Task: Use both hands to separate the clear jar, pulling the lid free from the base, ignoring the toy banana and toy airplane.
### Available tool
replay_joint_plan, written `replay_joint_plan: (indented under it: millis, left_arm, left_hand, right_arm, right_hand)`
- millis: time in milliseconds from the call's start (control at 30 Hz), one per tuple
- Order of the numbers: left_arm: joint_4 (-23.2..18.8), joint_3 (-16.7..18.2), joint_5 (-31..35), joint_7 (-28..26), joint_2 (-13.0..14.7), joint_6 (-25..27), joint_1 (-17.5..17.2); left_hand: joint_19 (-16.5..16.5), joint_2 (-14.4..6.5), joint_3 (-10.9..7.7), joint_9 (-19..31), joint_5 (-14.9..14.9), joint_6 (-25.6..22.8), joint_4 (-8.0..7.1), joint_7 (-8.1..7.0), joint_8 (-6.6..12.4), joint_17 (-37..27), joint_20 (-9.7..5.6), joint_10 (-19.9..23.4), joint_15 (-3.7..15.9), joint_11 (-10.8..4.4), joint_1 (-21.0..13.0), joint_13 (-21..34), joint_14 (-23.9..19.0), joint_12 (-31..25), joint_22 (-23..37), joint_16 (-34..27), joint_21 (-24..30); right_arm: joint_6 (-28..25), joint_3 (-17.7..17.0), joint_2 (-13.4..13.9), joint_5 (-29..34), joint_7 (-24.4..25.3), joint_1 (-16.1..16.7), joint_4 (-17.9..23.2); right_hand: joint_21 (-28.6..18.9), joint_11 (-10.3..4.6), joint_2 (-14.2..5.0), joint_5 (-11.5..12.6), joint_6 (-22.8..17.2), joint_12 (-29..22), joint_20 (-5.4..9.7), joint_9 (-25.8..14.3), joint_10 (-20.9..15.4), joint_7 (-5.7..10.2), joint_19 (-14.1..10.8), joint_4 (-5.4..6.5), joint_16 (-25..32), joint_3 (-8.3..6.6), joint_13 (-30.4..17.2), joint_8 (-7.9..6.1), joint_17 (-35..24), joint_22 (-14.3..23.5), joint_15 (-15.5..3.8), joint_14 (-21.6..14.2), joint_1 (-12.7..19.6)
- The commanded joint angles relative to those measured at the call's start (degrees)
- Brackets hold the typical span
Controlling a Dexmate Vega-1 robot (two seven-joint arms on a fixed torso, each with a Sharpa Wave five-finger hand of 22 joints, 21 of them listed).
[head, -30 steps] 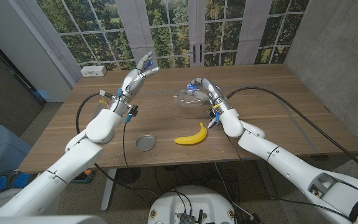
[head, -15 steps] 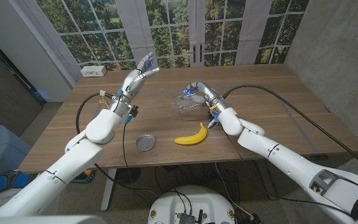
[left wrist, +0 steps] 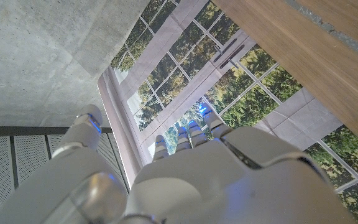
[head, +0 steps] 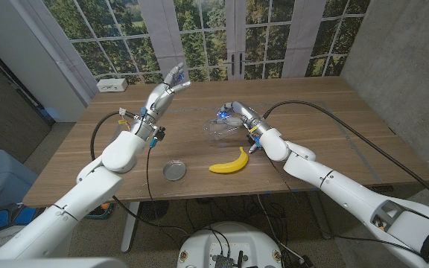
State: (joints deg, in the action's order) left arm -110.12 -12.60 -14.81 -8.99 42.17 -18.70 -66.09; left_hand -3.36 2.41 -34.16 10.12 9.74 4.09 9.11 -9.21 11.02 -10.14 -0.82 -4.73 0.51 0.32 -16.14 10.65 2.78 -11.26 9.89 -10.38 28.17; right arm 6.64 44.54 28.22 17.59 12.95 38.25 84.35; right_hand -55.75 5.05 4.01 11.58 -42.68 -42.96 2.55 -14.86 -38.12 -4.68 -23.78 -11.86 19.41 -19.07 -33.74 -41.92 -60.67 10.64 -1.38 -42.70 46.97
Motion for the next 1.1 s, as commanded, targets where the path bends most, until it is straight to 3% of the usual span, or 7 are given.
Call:
replay_joint_plan:
  millis: [33,167,333,533,800,967,1100]
  left_arm:
    - [0.2,0.14,-0.59,0.66,0.26,-0.32,-0.08]
    - [0.07,0.28,-0.66,0.55,0.26,-0.36,-0.27]
    - [0.15,0.45,-0.86,0.86,0.41,-0.81,-0.38]
    - [0.4,0.67,-1.32,1.32,0.53,-1.32,-0.47]
    - [1.02,0.92,-1.8,1.95,0.64,-2.08,-0.34]
    - [1.62,1.0,-2.24,2.49,0.72,-2.47,-0.08]
    - [2.2,0.97,-2.49,2.9,0.73,-2.85,0.24]
  left_hand:
    - [-0.27,-0.19,0.33,0.19,0.13,-0.34,-0.02,-0.03,-0.03,0.02,0.11,-0.6,-0.13,-0.05,0.33,0.15,0.41,-0.01,0.07,-0.17,-0.19]
    - [-0.32,-0.22,0.37,0.19,0.13,-0.49,-0.01,-0.02,0.01,0.02,0.14,-0.59,-0.14,0.05,0.38,0.15,0.41,-0.03,0.07,-0.19,-0.32]
    - [-0.31,-0.27,0.41,0.18,0.14,-0.58,0.01,0.12,0.01,0.03,0.17,-0.6,-0.15,0.07,0.43,0.14,0.4,-0.04,0.08,-0.22,-0.46]
    - [-0.3,-0.32,0.47,0.18,0.14,-0.64,0.03,0.05,0.0,0.03,0.16,-0.57,-0.13,0.07,0.51,0.13,0.4,-0.08,0.08,-0.24,-0.64]
    - [-0.21,-0.36,0.54,0.18,0.15,-0.68,0.06,0.07,-0.03,0.04,0.16,-0.57,-0.14,-0.02,0.6,0.12,0.39,-0.09,0.09,-0.26,-0.81]
    - [-0.17,-0.39,0.59,0.18,0.15,-0.61,0.08,0.01,-0.08,0.04,0.15,-0.59,-0.12,0.02,0.66,0.12,0.4,-0.1,0.09,-0.27,-0.95]
    - [-0.18,-0.4,0.62,0.17,0.15,-0.59,0.09,-0.07,-0.11,0.05,0.15,-0.62,-0.12,0.1,0.7,0.12,0.44,-0.09,0.09,-0.26,-1.05]
  right_arm:
    - [-1.54,1.33,-0.07,1.03,-1.28,-0.84,-0.56]
    - [-7.66,2.24,0.21,2.87,-3.52,-1.25,1.94]
    - [-8.61,2.69,0.23,3.78,-2.49,-1.16,2.28]
    - [-9.5,2.97,0.36,4.56,-1.66,-1.1,2.84]
    - [-11.72,3.52,0.6,5.03,-3.04,-1.58,3.84]
    - [-12.87,3.87,0.7,5.33,-3.77,-1.94,4.28]
    - [-13.62,3.94,0.9,4.71,-5.45,-2.45,4.7]
  right_hand:
    - [-0.54,-13.76,-8.45,-0.72,-5.22,2.42,1.65,-1.3,-11.59,9.18,0.62,2.74,-1.53,-4.07,-6.85,1.89,1.52,0.14,-10.69,0.51,9.35]
    - [-0.89,-12.82,-8.0,-1.12,-0.75,6.74,1.05,-0.16,-6.43,9.74,1.09,2.84,-2.99,-3.05,-4.14,4.73,3.19,0.05,-10.41,3.36,9.02]
    - [-1.21,-12.01,-7.73,-1.48,4.96,11.76,0.25,1.18,-0.32,10.21,1.8,2.56,-3.48,-2.51,-1.91,8.19,4.21,0.02,-10.09,6.14,9.71]
    - [-0.9,-11.1,-5.72,-1.47,11.04,18.11,-0.98,2.54,8.41,10.19,3.78,2.72,-4.57,-1.01,0.21,12.08,5.52,-0.12,-8.56,10.9,8.97]
    - [2.34,-8.54,-2.39,-0.67,18.02,24.68,-5.1,3.36,17.21,8.97,10.64,3.4,-7.73,1.25,2.88,17.27,9.13,-0.51,-5.46,19.89,6.01]
    - [6.44,-7.42,-0.12,0.95,23.96,29.06,-8.73,3.56,22.68,8.28,16.09,4.25,-8.32,3.74,5.29,22.02,12.27,-0.74,-2.96,26.09,2.43]
    - [8.87,-6.43,0.93,2.44,27.58,30.92,-10.13,3.56,25.6,7.28,18.13,5.01,-8.46,5.36,6.6,24.85,14.25,-0.8,-1.73,29.42,-0.02]
